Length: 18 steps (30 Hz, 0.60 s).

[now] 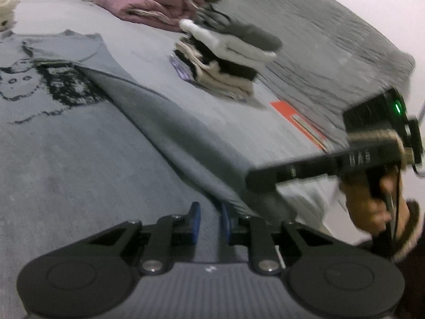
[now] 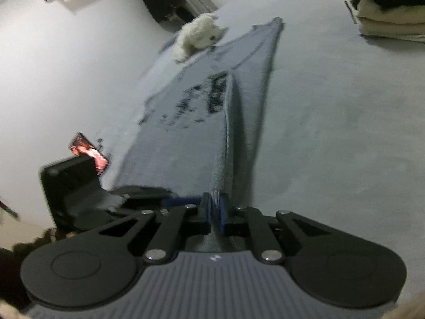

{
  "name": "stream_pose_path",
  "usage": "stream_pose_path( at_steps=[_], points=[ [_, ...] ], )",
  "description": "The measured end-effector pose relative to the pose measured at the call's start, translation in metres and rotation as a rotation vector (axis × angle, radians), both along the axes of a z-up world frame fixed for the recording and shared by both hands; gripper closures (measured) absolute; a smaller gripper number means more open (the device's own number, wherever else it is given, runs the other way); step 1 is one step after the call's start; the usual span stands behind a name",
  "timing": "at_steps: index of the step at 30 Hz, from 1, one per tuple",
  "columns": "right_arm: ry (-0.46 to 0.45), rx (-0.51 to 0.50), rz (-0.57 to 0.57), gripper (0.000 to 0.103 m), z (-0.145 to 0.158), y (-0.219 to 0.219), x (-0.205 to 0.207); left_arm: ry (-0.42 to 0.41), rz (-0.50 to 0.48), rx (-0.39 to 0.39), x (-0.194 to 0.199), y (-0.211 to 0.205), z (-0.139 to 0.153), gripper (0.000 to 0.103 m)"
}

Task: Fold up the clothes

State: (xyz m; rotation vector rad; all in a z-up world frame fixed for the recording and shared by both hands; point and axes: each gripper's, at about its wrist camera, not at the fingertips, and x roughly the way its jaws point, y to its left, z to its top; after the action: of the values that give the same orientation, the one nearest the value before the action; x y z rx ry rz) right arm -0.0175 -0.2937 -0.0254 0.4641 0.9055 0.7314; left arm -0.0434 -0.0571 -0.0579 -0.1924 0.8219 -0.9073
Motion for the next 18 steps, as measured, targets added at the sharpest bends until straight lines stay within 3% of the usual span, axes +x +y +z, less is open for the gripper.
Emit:
stream_pose_path(
  at_steps=[9,18],
  points=[
    [0.004,-0.019,0.133,0.094,0.006,0.049,0.006,-0.023,-0.25,0.049,-0.03,0.006,0.01,0.079],
    [0.084,-0.044,0.194,0.093,-0.009,0.075,0.02,-0.004,-0.338,0.003,-0.028,0.048,0.04,0.058]
  ],
)
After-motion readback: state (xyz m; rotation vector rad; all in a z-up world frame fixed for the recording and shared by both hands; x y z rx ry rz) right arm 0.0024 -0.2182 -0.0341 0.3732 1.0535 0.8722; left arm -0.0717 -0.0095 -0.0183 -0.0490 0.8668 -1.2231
